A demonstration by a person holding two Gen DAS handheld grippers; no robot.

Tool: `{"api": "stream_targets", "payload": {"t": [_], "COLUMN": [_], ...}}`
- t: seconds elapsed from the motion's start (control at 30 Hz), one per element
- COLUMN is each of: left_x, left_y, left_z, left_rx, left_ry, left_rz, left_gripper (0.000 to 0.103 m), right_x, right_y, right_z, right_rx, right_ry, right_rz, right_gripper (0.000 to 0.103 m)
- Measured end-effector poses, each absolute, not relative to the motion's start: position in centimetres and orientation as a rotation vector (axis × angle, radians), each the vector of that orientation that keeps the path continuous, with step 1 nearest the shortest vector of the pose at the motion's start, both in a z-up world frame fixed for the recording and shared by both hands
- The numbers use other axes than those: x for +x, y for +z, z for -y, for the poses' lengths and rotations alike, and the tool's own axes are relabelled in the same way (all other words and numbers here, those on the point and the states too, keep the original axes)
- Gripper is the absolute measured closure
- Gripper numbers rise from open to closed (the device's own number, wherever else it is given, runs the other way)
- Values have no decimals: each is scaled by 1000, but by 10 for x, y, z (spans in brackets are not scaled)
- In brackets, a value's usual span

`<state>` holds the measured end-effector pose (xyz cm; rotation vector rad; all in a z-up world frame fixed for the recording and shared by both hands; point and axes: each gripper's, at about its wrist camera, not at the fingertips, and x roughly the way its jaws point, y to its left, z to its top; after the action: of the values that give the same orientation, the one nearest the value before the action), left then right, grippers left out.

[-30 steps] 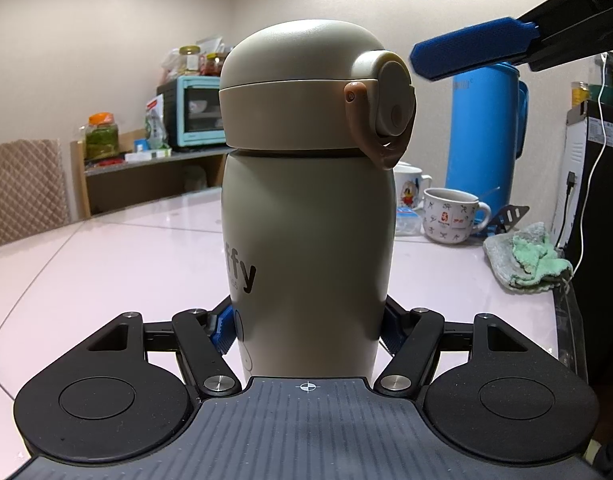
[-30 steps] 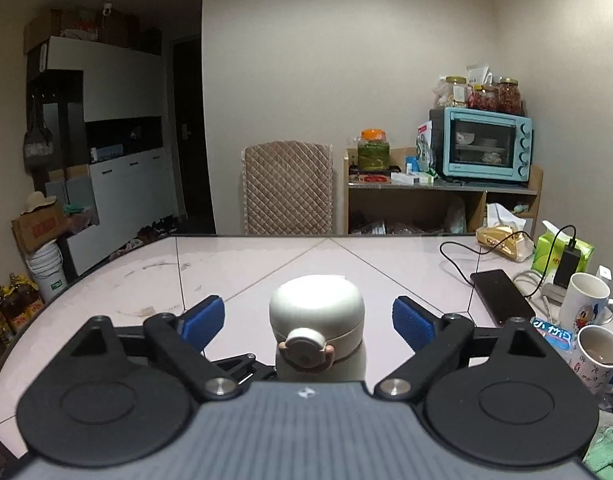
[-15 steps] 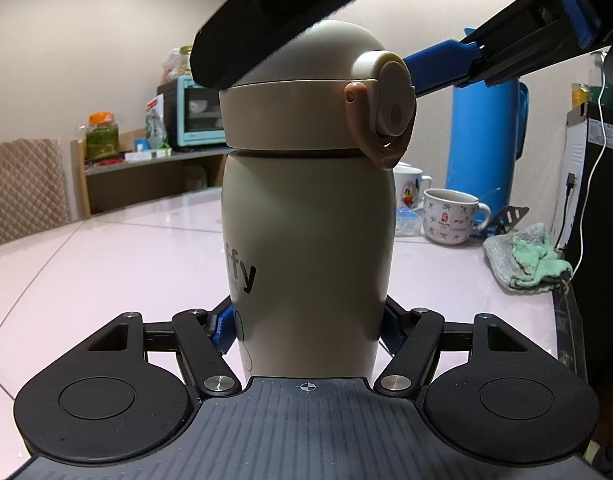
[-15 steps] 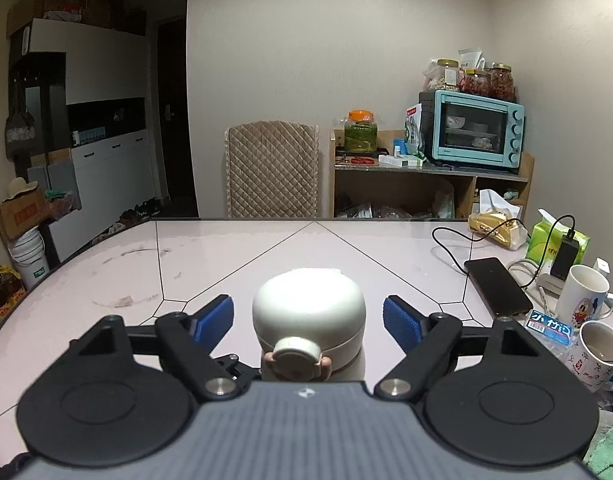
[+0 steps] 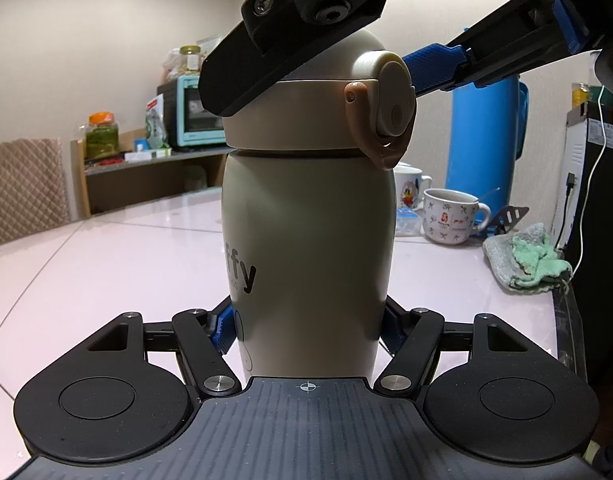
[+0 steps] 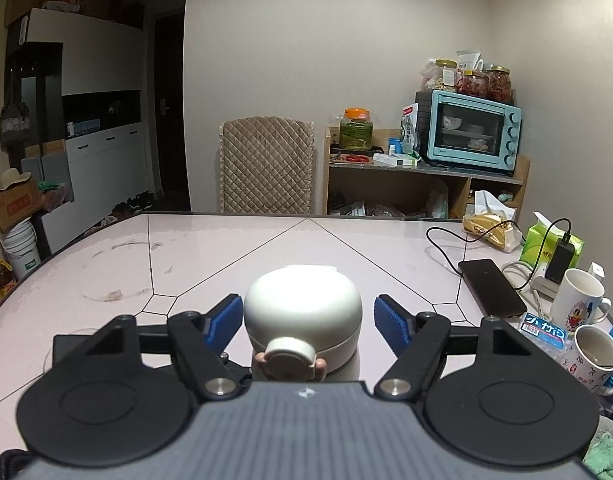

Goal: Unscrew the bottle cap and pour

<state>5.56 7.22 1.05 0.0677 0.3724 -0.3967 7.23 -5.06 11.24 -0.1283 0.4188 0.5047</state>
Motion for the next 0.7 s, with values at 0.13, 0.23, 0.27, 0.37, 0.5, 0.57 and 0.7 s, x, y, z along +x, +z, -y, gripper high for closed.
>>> {"api": "stream_targets", "payload": {"t": [0.13,0.23,0.27,0.37,0.5,0.57,0.7], "left_x": [55,56,56,56,56,56,57], "left_y": [11,11,11,11,11,11,10], "left_z": [-72,-69,-69,-68,-69,-69,-69], "left_rx": [66,67,68,67,59,60,58], "left_ry": [-398,-398,-398,-398,-398,-398,-398], "left_rz": [-372,-374,-374,-374,-373,-374,-373], "left_gripper": [31,31,31,31,31,31,31], "right_x": [69,67,67,83,87,91,98], "right_y": [112,112,112,111,112,112,111], "right_z": [48,46,46,56,61,65,73], "right_rx": [-136,-142,-143,-155,-182,-198,-217], "right_ry": [512,517,519,547,617,661,746], "right_rz": [-416,-413,-412,-406,-396,-391,-385], "right_gripper": [38,38,38,38,38,38,38]}}
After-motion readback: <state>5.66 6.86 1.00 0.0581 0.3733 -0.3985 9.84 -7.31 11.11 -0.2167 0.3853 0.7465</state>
